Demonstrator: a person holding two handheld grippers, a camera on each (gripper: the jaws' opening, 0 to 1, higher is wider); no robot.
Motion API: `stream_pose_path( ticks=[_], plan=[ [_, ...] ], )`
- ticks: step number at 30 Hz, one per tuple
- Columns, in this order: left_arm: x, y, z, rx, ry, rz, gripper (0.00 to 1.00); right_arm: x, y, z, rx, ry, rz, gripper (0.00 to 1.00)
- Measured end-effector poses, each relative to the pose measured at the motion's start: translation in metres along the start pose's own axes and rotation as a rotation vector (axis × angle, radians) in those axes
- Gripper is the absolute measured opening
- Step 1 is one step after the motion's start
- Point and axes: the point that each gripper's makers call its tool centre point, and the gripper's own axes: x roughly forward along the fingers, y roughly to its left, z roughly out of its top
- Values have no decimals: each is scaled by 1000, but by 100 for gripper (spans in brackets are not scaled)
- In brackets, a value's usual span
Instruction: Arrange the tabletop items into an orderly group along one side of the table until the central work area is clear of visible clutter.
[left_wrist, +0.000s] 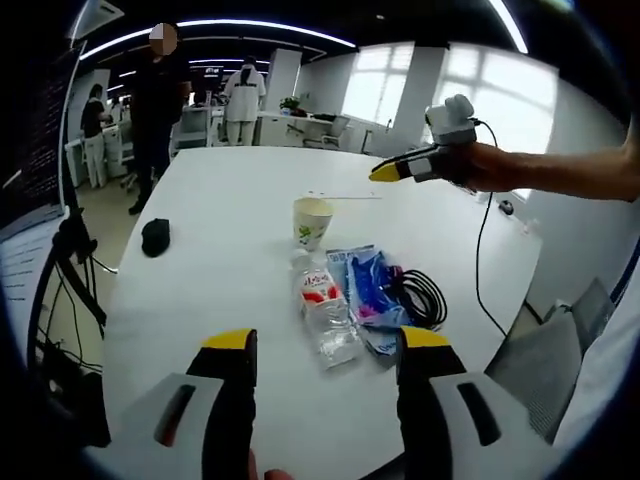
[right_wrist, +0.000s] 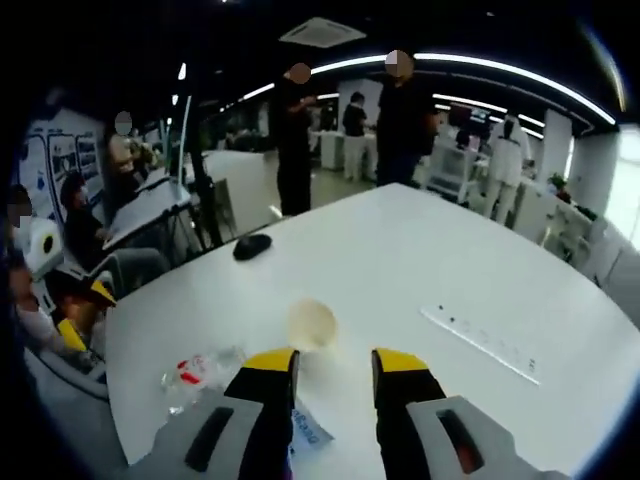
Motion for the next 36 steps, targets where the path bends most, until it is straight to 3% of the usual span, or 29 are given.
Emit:
stream_pose_path(
  ticks=[10, 18, 23, 36],
  plan=[
    [12, -7, 7, 0, 1, -8, 55, -61, -21, -20, 57, -74, -73, 33],
    [25, -9, 11, 0, 5, -7, 54, -99, -15, -48, 116, -92, -89, 42],
    [33, -12, 16, 0, 7, -5, 54, -121, -24, -63, 155, -109, -109, 46],
    [51, -3, 22, -26, 21, 13, 54, -153, 0, -93, 209, -118, -96, 59]
  ],
)
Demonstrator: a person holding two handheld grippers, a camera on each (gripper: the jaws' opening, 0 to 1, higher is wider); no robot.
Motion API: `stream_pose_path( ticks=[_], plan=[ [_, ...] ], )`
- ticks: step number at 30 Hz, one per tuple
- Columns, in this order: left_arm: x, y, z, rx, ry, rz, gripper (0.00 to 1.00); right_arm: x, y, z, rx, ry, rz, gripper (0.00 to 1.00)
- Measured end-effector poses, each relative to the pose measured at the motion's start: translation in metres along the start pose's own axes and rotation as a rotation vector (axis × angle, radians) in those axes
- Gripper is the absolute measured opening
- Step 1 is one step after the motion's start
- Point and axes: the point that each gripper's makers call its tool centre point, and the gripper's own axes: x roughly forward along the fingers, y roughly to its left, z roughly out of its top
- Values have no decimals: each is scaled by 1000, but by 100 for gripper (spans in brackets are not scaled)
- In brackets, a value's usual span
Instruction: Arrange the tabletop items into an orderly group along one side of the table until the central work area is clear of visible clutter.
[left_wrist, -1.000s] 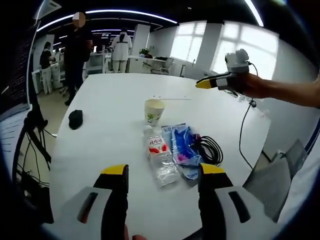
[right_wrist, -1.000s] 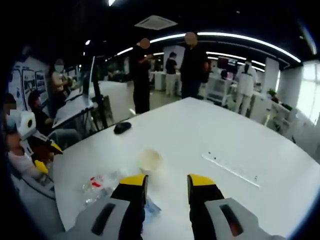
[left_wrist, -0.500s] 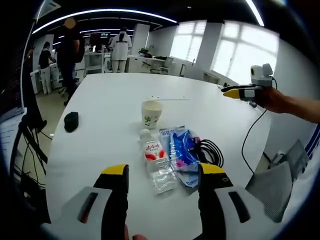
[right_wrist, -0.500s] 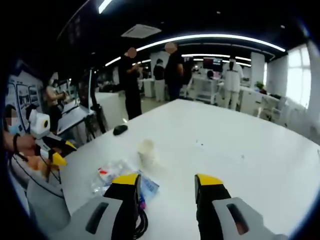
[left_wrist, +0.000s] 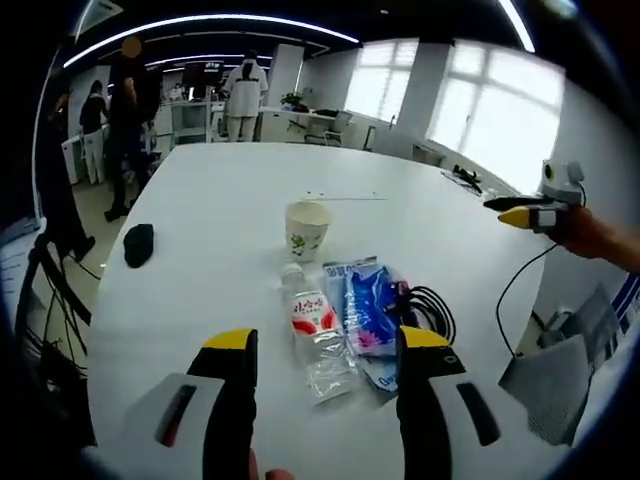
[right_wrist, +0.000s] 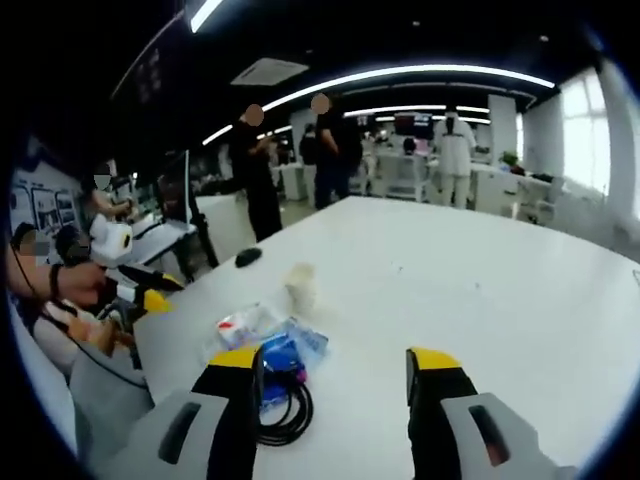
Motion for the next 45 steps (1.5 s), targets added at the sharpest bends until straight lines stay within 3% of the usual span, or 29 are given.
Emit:
stream_pose_path(
  ticks=[14, 32, 33, 39, 45],
  plan=[
    [16, 2, 4, -84, 45, 45, 54, -12, 8, -9, 26, 0, 0, 60],
    [53, 12, 5, -182, 188, 90, 53, -24, 11, -22, 50, 12, -15, 58],
    [56, 3, 6, -183, 198, 94, 53, -25, 11, -23, 52, 13, -17, 58],
    [65, -3, -2, -184, 281, 105, 52, -31, 8, -30, 66, 18, -28, 58],
    [81, 2, -10, -198, 328, 114, 51, -38, 6, -37, 85, 20, -41, 58]
  ],
)
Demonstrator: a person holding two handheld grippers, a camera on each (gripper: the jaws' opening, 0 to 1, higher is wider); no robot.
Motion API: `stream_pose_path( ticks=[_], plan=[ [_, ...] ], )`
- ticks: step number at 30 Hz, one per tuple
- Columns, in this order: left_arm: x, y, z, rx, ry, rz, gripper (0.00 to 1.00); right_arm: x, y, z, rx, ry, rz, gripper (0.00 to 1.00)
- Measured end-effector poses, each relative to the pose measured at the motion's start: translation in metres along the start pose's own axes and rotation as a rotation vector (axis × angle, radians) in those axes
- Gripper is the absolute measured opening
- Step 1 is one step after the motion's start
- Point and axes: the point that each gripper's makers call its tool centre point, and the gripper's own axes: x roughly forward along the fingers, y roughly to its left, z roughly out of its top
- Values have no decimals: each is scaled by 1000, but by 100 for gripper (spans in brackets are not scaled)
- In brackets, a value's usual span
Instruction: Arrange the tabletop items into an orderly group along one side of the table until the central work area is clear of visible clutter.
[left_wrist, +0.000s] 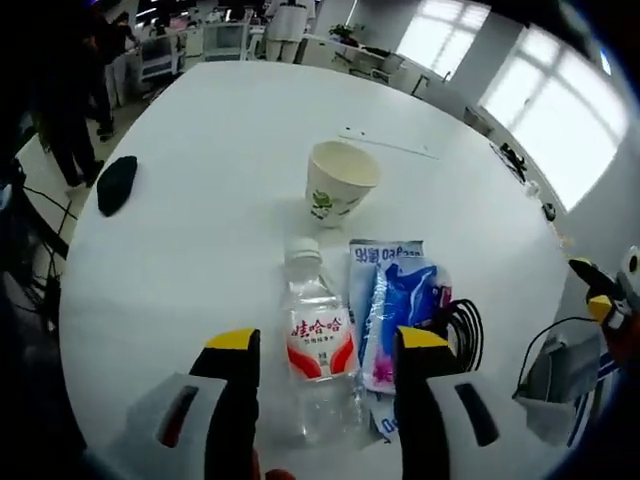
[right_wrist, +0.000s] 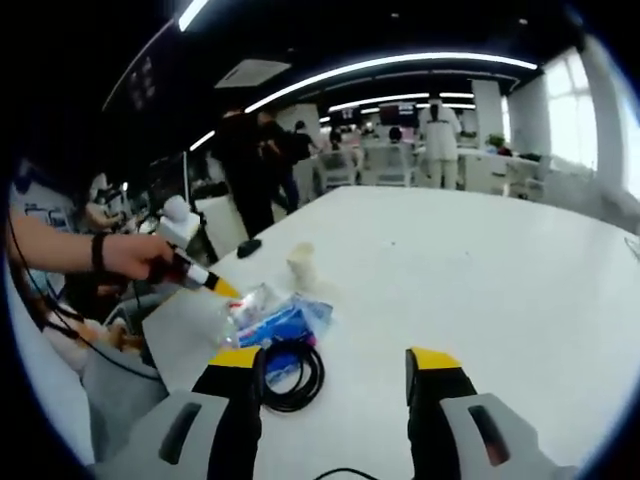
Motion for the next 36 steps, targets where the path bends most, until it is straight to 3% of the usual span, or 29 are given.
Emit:
stream_pose_path(
  ticks=[8, 14, 21, 25, 29, 36],
  plan=[
    [27, 9, -5, -24, 70, 15, 50, -7, -9, -8, 25, 4, -21, 57],
    [32, 0, -12, -19, 97, 26, 50, -11, -12, -12, 42, 6, -31, 57],
    [44, 3, -11, -7, 118, 32, 48, -13, -15, -18, 55, 14, -38, 57],
    [47, 0, -18, 1, 142, 38, 48, -14, -17, -18, 62, 13, -42, 57],
    [44, 2, -15, -16, 110, 49, 39, -16, -20, -19, 63, 14, -46, 57],
    [42, -1, -16, -8, 110, 25, 37, -15, -25, -19, 72, 9, -52, 56]
  ],
)
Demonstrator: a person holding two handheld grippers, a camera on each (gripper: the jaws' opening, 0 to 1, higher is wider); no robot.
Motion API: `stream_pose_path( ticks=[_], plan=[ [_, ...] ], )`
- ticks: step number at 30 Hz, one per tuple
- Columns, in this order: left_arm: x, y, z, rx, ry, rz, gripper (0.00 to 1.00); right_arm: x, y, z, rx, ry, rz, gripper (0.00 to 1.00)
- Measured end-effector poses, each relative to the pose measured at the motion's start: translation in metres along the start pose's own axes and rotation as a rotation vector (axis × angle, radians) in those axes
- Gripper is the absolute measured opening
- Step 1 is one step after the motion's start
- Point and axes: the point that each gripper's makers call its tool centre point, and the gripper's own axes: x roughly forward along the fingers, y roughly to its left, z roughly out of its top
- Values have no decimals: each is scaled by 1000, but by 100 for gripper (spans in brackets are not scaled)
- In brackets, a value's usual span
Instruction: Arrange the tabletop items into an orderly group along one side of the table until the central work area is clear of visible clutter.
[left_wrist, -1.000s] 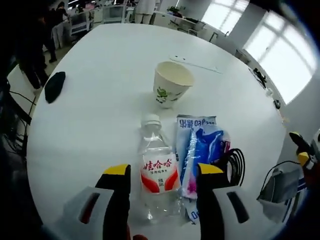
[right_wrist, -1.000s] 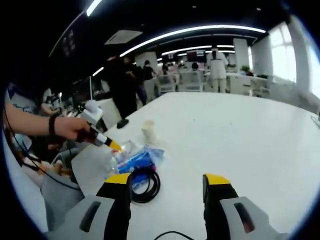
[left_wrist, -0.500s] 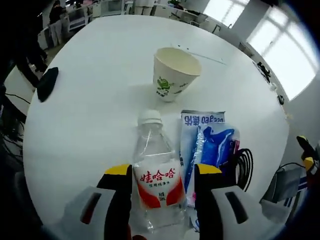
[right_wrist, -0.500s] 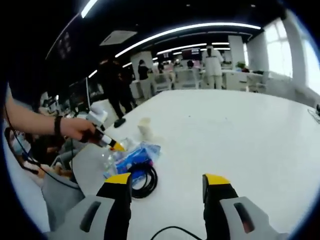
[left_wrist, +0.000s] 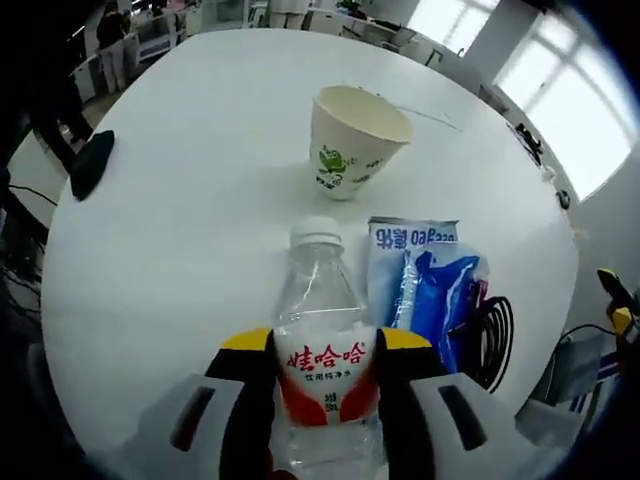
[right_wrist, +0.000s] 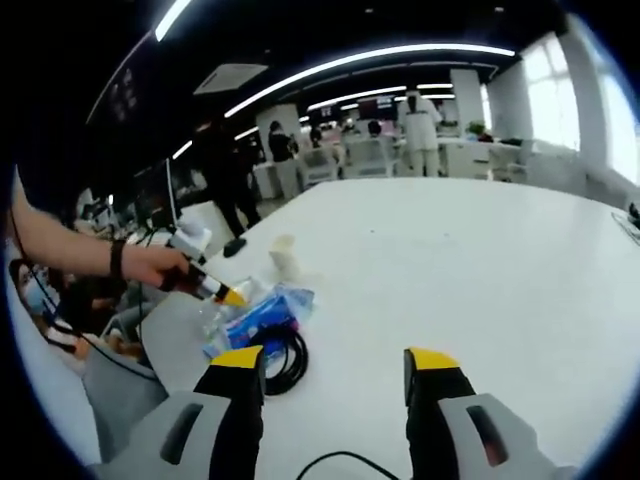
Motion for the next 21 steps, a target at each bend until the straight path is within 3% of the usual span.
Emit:
stream_pose_path(
  ticks=[7, 17, 21],
  plan=[
    [-4, 7, -1, -6, -4, -7, 36, 9, 6, 1, -2, 0, 14, 56],
    [-25, 20, -4, -23, -60, 1, 35, 12, 14, 7, -22, -11, 31, 55],
    [-27, 34, -3, -33, -81, 7, 35, 13, 15, 6, -27, -10, 34, 55]
  ],
)
